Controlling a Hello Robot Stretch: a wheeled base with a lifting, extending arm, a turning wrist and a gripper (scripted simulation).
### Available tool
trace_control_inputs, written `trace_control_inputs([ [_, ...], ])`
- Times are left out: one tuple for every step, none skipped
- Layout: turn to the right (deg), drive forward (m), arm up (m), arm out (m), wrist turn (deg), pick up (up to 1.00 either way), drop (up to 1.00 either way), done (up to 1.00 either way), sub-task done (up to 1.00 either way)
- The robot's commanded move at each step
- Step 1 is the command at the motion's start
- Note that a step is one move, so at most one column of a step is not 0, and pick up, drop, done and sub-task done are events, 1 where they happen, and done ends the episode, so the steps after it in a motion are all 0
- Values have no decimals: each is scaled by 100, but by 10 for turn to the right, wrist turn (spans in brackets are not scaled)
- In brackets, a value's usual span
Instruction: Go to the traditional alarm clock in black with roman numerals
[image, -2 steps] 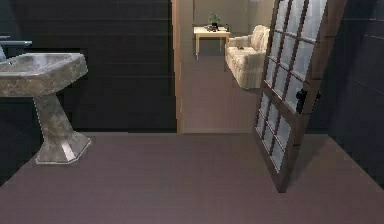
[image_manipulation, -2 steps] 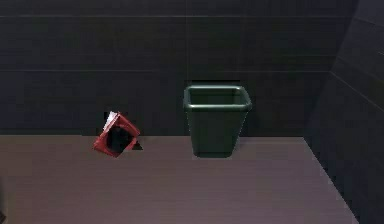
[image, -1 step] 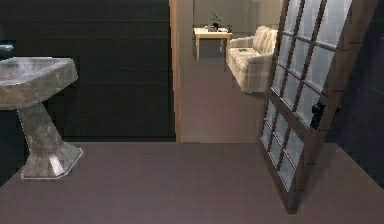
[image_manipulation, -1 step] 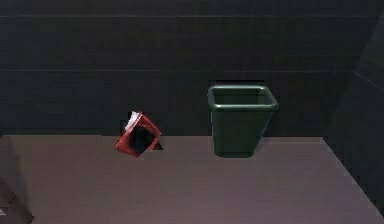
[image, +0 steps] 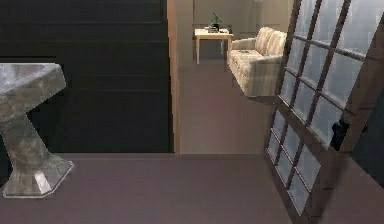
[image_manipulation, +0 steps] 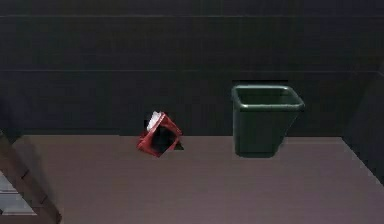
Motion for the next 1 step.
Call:
trace_control_inputs([
  [90, 0, 0, 0, 0, 0, 0, 0, 0],
])
